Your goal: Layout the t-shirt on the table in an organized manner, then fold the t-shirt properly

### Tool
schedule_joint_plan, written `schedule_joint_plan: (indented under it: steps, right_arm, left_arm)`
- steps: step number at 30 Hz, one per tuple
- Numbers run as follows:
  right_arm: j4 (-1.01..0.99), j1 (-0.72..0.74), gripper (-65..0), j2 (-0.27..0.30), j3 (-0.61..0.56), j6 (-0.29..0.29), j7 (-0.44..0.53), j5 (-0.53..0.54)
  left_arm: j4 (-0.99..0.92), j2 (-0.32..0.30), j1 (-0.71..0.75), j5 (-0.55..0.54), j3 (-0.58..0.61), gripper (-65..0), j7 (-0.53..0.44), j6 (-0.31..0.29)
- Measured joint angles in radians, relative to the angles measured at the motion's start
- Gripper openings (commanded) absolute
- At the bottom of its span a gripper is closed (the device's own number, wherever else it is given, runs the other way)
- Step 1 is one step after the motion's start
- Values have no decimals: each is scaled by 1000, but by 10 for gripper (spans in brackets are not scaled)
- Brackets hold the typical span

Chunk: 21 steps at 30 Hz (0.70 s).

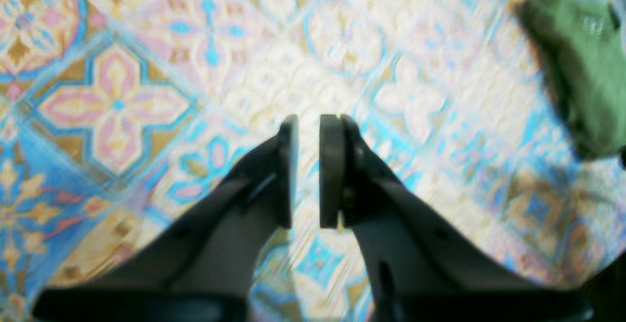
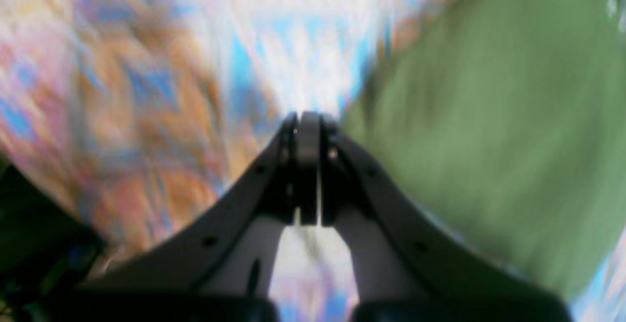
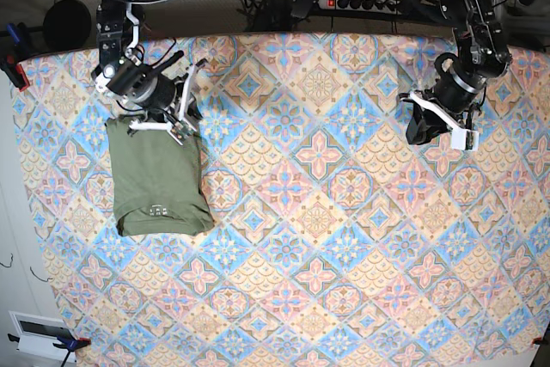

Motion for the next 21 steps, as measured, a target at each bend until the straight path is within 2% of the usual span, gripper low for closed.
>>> schedule_joint_plan:
  steps: [3, 7, 10, 14, 18, 21]
  right_arm:
    - [3, -94, -643, 7, 82, -5, -18, 52]
    - [8, -154, -643, 2, 190, 2, -1, 248]
    - [14, -208, -643, 6, 277, -8, 3, 331]
    - [13, -293, -643, 5, 345, -4, -16, 384]
    - [16, -356, -643, 6, 397, -4, 16, 413]
    - [15, -429, -643, 4, 437, -5, -18, 393]
  left_arm:
    - [40, -25, 68, -8, -60, -584, -7, -5]
    - [100, -26, 153, -4, -166, -584, 0, 0]
    - [137, -49, 229, -61, -208, -584, 0, -11]
    - [141, -61, 348, -111, -299, -591, -2, 0]
    - [143, -60, 465, -153, -368, -650, -8, -13]
    - [143, -64, 557, -147, -409, -650, -7, -8]
